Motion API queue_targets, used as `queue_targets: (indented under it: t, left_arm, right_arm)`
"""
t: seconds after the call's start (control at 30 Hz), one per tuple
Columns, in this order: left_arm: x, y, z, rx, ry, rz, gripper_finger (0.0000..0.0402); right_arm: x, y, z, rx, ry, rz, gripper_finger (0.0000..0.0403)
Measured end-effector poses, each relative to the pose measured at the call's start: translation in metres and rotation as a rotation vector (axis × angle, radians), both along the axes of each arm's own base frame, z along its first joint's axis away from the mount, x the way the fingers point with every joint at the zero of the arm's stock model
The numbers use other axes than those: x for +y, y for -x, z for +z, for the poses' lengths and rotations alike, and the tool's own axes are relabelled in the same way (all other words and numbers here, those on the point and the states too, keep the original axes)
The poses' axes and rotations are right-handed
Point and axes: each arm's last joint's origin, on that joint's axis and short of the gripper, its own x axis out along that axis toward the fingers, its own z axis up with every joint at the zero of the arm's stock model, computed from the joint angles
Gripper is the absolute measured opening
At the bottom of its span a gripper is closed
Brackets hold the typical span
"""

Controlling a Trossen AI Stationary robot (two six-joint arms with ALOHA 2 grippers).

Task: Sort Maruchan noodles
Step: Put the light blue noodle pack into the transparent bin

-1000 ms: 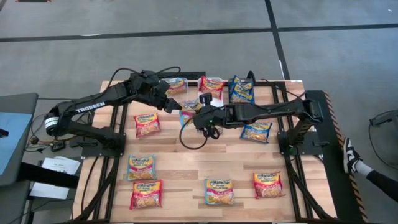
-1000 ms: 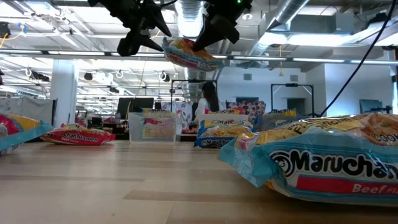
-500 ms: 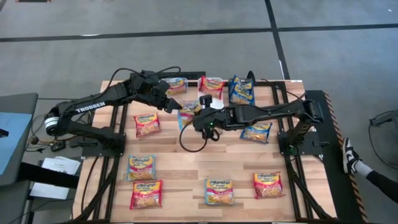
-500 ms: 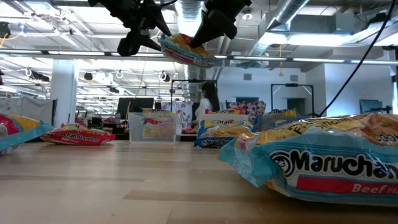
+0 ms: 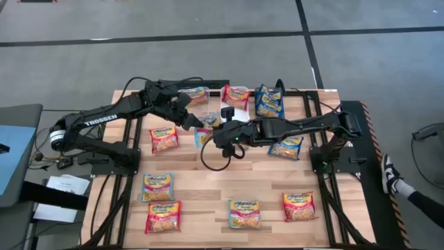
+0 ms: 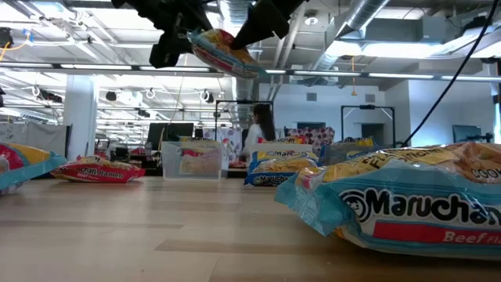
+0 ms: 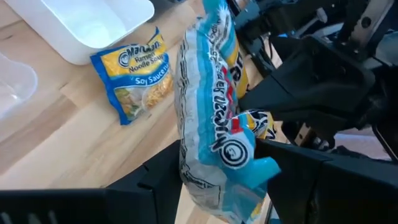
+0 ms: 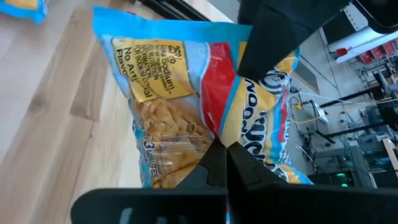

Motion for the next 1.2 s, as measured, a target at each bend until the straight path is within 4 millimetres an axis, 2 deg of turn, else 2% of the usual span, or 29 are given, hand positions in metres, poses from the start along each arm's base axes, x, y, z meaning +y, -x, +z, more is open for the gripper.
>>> queue_targets:
  t: [0.37, 0.63, 0.73, 1.0, 1.2]
  left_arm:
    - [0.000, -0.007, -0.004, -0.011, -0.012, -0.077, 0.0172]
    - [0.000, -0.007, -0.005, -0.008, -0.021, -0.079, 0.0096]
    - [0.000, -0.007, -0.005, -0.009, -0.036, -0.088, 0.0092]
    - [0.000, -0.006, -0.007, 0.012, -0.118, -0.109, 0.0098]
    - [0.004, -0.004, -0.008, 0.047, -0.205, -0.101, 0.0093]
  right_arm:
    - [0.000, 0.000, 0.000, 0.000, 0.000, -0.001, 0.0005]
    - [0.000, 0.000, -0.001, 0.014, 0.012, 0.005, 0.0010]
    - [0.000, 0.000, -0.001, 0.013, 0.013, 0.005, 0.0031]
    - [-0.001, 0.001, 0.001, 0.007, 0.007, -0.012, 0.0122]
    - [-0.002, 0.017, 0.019, -0.007, 0.006, -0.020, 0.0158]
